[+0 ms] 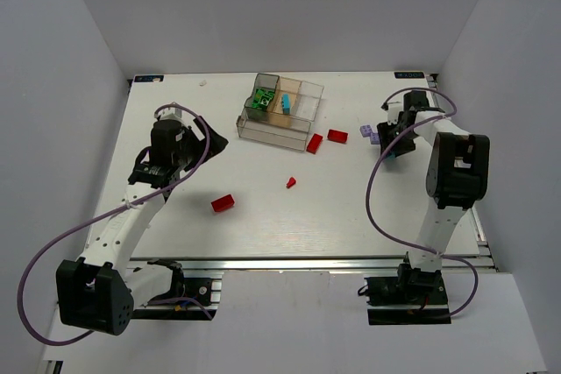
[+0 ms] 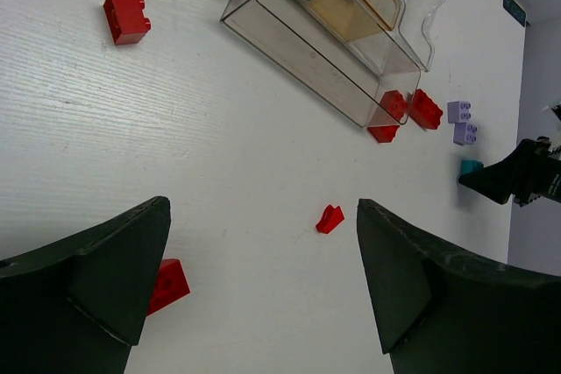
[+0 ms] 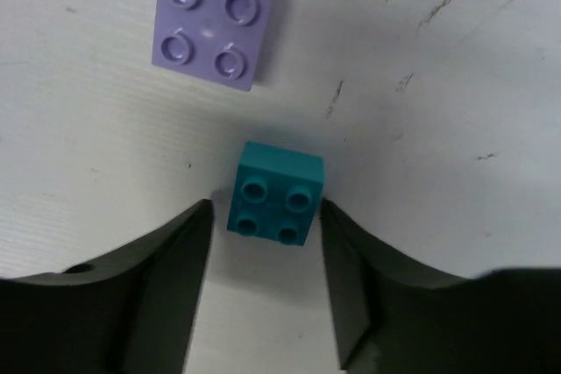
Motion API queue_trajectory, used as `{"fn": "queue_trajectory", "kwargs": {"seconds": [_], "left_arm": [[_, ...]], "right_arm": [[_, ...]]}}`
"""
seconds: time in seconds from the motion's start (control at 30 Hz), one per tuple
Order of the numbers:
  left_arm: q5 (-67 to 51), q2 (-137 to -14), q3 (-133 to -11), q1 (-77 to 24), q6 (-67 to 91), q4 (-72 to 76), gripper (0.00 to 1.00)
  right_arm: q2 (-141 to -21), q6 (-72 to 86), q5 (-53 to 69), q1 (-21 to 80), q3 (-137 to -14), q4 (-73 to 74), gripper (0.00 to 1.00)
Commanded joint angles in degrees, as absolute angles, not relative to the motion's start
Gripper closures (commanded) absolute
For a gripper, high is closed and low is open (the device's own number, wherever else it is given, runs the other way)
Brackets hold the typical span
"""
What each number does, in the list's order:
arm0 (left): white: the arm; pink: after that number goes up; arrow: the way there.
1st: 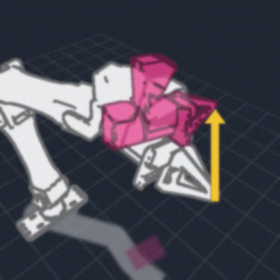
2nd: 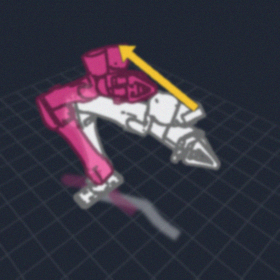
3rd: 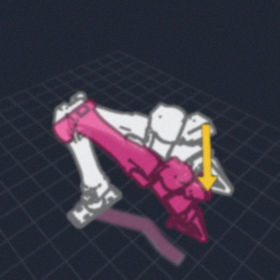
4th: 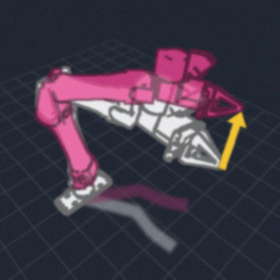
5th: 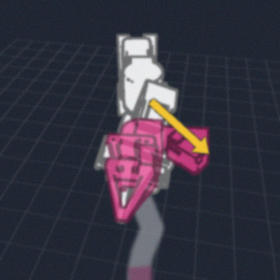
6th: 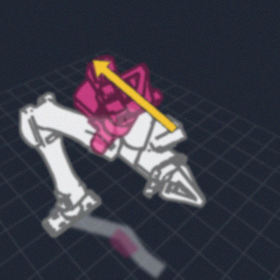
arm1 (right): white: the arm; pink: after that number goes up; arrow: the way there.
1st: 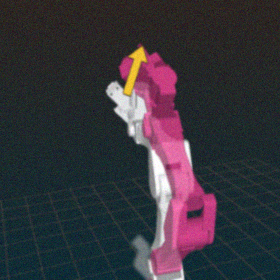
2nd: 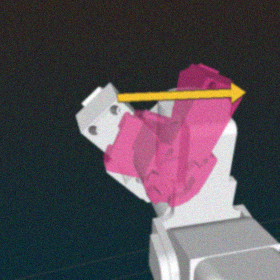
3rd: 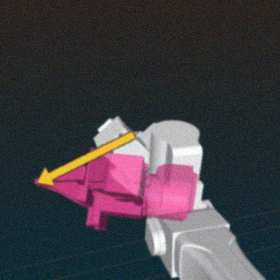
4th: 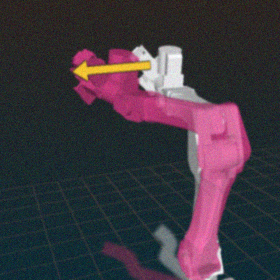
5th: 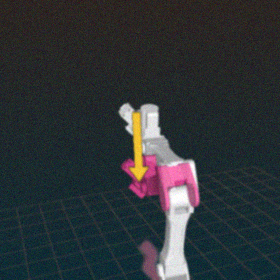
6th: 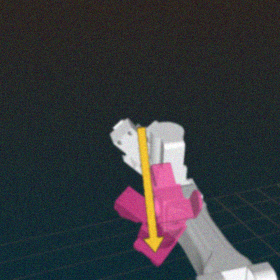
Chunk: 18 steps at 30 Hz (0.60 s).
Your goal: Sort the legos into containers by color
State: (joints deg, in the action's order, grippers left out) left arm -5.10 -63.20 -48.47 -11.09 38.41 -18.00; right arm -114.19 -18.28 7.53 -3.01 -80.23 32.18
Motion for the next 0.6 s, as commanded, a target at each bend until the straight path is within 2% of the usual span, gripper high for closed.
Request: {"fn": "queue_trajectory", "kwargs": {"seconds": [0.0,0.03,0.07,0.13,0.17,0.23,0.27,0.4,0.43,0.57], "left_arm": [[-4.48,-61.87,-48.78,-11.07,38.41,-18.46,0.04],[-4.48,-61.87,-48.69,-11.07,38.32,-18.46,0.04],[-4.48,-61.96,-48.78,-11.07,38.41,-18.46,0.04],[-4.48,-62.14,-48.78,-11.07,38.41,-18.54,0.04],[-4.48,-62.05,-48.78,-11.07,38.32,-18.72,0.04],[-4.13,-61.88,-48.69,-11.07,38.23,-18.9,0.04],[-4.04,-61.88,-48.6,-11.07,38.15,-18.98,0.04],[-4.22,-62.05,-47.81,-11.07,38.14,-19.25,0.04],[-4.57,-62.31,-47.55,-11.07,38.14,-19.25,0.04],[-5.1,-63.02,-47.55,-11.07,38.23,-19.34,0.04]], "right_arm": [[-115.22,-18.63,5.71,-3.16,-82.18,28.92,0.45],[-115.22,-19.15,5.71,-3.16,-82.0,28.57,0.5],[-115.05,-19.6,5.71,-3.08,-81.57,27.87,0.61],[-113.91,-21.08,5.97,-2.99,-80.86,27.07,0.72],[-113.12,-21.7,7.28,-2.99,-80.16,26.81,0.83],[-109.53,-23.81,10.44,-2.81,-79.54,26.45,0.91],[-108.12,-26.78,16.46,-2.55,-79.28,26.63,0.97],[-101.44,-34.18,31.7,-0.27,-80.5,26.81,1.0],[-101.16,-34.36,35.64,3.39,-80.68,24.54,1.0],[-106.86,-29.72,37.35,10.27,-86.2,17.59,1.0]]}}
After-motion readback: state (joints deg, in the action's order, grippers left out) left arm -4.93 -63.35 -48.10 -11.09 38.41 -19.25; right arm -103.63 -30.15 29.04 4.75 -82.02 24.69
